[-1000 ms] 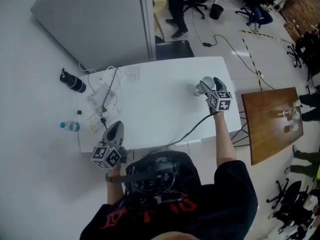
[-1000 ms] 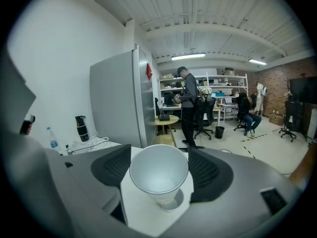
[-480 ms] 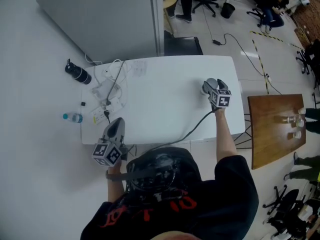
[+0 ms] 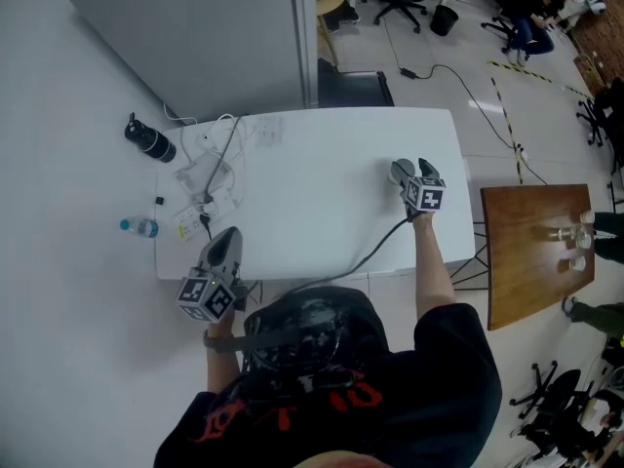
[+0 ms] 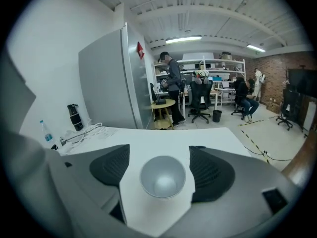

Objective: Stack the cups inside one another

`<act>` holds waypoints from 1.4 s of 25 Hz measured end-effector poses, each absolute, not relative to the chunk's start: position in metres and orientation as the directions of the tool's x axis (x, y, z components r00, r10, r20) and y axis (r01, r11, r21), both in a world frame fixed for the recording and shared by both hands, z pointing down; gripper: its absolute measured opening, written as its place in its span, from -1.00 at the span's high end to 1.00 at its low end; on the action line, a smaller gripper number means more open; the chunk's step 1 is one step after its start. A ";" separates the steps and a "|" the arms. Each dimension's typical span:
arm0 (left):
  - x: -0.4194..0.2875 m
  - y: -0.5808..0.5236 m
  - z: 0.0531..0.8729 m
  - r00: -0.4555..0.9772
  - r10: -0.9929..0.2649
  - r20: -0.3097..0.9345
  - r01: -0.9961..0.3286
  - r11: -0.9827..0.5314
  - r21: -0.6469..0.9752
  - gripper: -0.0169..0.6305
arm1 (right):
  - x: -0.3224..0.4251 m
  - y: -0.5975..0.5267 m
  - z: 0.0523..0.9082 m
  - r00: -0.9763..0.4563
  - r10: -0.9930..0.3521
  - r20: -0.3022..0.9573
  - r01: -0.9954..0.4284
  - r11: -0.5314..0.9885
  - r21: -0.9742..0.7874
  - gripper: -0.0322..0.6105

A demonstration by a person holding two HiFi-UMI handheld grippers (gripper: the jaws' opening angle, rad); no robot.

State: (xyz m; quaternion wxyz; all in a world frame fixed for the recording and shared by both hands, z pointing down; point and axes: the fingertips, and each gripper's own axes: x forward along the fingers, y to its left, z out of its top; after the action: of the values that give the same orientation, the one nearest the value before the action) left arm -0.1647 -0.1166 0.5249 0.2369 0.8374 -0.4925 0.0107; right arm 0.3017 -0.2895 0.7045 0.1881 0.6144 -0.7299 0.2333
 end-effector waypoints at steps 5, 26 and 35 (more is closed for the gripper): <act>-0.159 -0.119 0.523 0.530 -0.812 0.244 -0.822 -0.421 0.383 0.94 | 0.294 -0.284 0.695 -0.181 -0.823 0.538 -0.983 0.144 -0.111 -0.31; -0.120 -0.138 0.512 0.629 -0.754 0.188 -0.751 -0.528 0.397 0.95 | 0.127 -0.211 0.530 -0.438 -0.867 0.236 -0.896 0.443 -0.034 0.88; -0.112 -0.143 0.500 0.643 -0.750 0.156 -0.731 -0.541 0.417 0.95 | 0.091 -0.185 0.501 -0.470 -0.869 0.155 -0.883 0.465 -0.070 0.89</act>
State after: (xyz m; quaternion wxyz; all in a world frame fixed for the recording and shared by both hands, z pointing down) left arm -0.1120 -0.1432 0.4999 0.2275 0.8775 -0.4218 -0.0206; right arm 0.0907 -0.1847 0.5009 0.0486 0.5124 -0.8545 0.0700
